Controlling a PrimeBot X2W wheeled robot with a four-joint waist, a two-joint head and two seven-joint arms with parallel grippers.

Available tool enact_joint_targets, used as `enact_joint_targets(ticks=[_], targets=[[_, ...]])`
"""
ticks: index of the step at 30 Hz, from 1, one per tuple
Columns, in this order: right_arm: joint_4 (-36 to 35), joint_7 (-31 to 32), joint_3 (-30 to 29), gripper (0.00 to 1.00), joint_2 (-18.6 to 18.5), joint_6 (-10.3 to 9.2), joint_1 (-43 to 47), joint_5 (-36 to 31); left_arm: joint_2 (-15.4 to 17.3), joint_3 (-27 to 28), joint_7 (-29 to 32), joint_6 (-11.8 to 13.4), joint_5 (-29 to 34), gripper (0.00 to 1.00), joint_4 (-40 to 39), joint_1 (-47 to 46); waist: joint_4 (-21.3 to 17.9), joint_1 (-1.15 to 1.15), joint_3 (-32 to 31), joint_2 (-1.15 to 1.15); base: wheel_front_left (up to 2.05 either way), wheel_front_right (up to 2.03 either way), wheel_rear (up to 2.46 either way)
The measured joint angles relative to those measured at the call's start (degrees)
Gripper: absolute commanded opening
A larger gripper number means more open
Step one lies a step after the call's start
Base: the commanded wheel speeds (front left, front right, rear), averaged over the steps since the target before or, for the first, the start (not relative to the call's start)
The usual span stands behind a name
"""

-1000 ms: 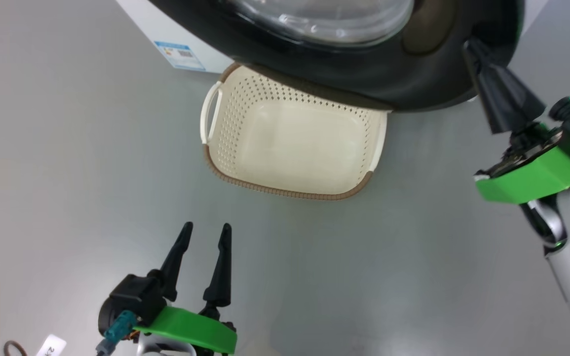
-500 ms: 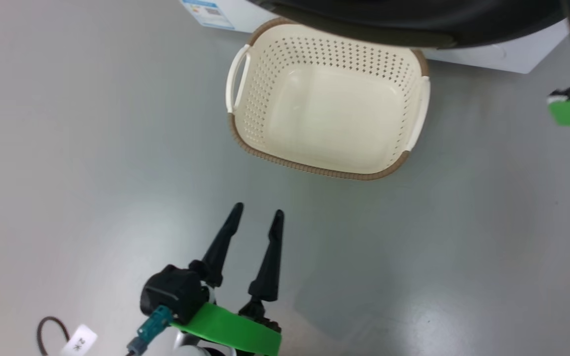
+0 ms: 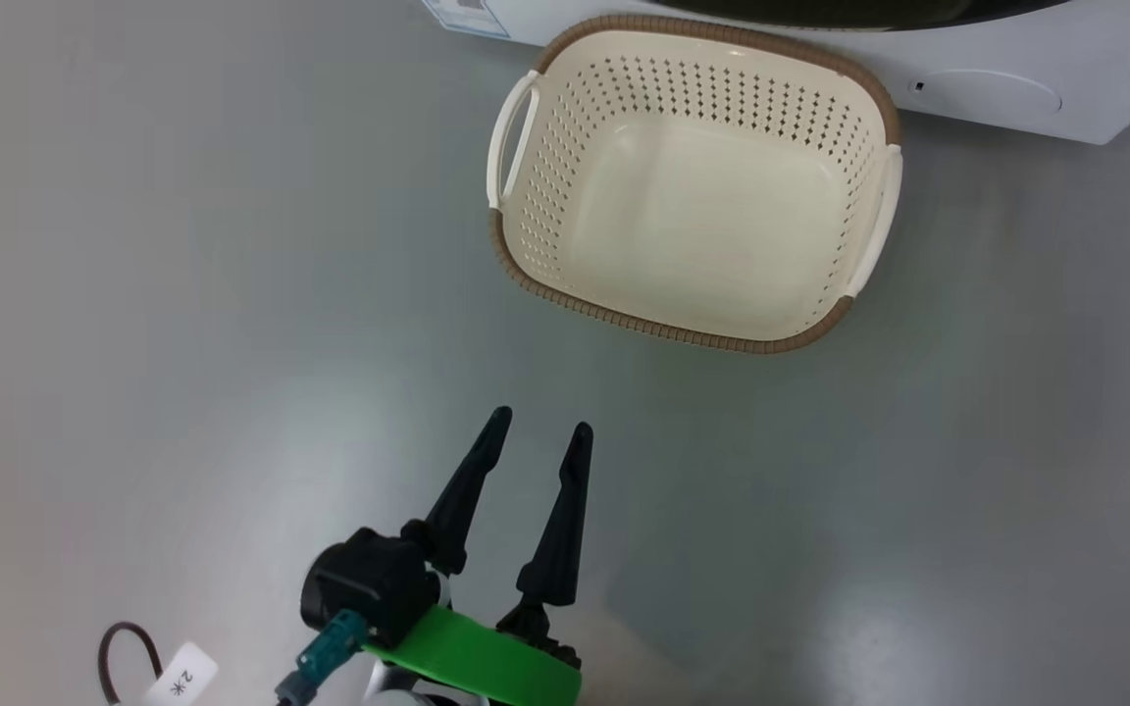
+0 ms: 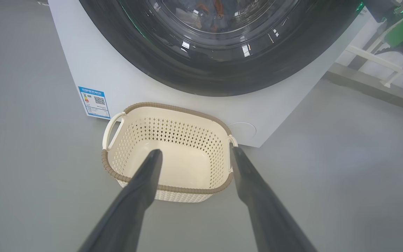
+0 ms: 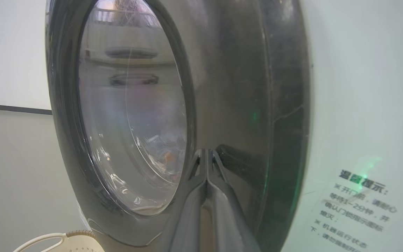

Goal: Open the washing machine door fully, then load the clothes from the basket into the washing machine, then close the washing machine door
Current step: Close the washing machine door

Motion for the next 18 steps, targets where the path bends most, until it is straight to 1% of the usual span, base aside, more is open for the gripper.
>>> enact_joint_targets(ticks=[3, 8, 13, 18], targets=[[0.9, 0.1, 0.1, 0.00, 1.0, -0.02, -0.2, 0.1, 0.0, 0.1, 0.0, 0.1, -0.4, 1.00, 0.4, 0.0, -0.5, 0.00, -0.9, 0.00, 0.00, 0.00, 0.00], [0.1, 0.1, -0.4, 0.00, 2.6, -0.29, 0.5, 0.7, 0.0, 1.2, 0.0, 0.0, -0.4, 1.00, 1.6, 0.0, -1.5, 0.00, -2.4, 0.00, 0.00, 0.00, 0.00], [-3.3, 0.1, -0.7, 0.00, 7.3, -0.29, 7.0, 0.8, 0.0, 3.9, 0.0, -0.1, -0.6, 1.00, 3.4, 0.1, -3.5, 0.00, -4.9, 0.00, 0.00, 0.00, 0.00], [-6.4, 0.1, -0.9, 0.00, 11.4, -0.29, 13.9, 1.1, 0.0, 7.3, 0.0, -1.3, -2.1, 1.00, 6.1, 0.6, -6.3, 0.00, -8.0, 0.00, 0.00, 0.00, 0.00]])
